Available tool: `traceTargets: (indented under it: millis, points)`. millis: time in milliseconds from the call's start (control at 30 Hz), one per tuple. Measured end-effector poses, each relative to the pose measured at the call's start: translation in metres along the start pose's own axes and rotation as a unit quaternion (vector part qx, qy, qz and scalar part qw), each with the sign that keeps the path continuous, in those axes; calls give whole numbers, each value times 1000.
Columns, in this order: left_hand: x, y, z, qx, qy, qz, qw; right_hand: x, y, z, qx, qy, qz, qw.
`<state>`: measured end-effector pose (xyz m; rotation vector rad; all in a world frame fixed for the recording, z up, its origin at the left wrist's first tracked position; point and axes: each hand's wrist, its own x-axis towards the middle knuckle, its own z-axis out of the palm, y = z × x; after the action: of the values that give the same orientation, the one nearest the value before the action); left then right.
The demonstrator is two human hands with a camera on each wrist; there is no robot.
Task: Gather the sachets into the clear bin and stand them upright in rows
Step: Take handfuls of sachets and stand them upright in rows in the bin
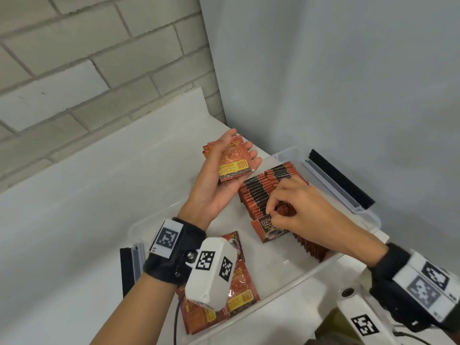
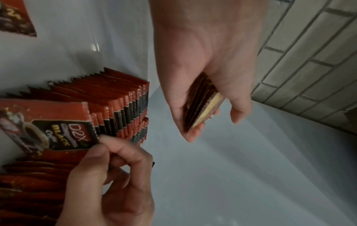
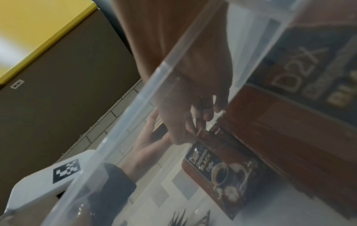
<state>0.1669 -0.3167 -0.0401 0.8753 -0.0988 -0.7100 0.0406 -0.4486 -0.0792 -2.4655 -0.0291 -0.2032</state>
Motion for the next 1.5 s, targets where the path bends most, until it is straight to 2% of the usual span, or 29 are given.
traceTargets:
  millis: [233, 633, 700, 900, 1100, 1267, 1333, 1500]
  points:
    - [-1, -1, -1, -10, -6, -3, 1000, 1, -1, 0, -10, -27, 31, 999]
    - [1, -4, -3, 20, -5, -3, 1000, 0, -4, -4, -4, -32, 44, 999]
    - [2, -4, -4, 33, -12, -2, 999, 0, -4, -3, 15, -14, 47, 999]
    - [1, -4, -5, 67, -65, 0, 996, 0, -10, -8, 135, 106, 63, 983]
    - [-1, -9, -2, 116, -114, -27, 986, -1, -12, -9, 233, 128, 61, 962]
    - [-3, -10, 1, 121, -101, -60, 986, -2, -9, -12, 300, 175, 44, 937]
    - [-3, -8, 1, 135, -91, -90, 983, -2, -11, -14, 306, 191, 21, 932]
    - [-5, -9, 0, 188, -139, -147, 961, -3, -4, -13, 304, 193, -7, 933]
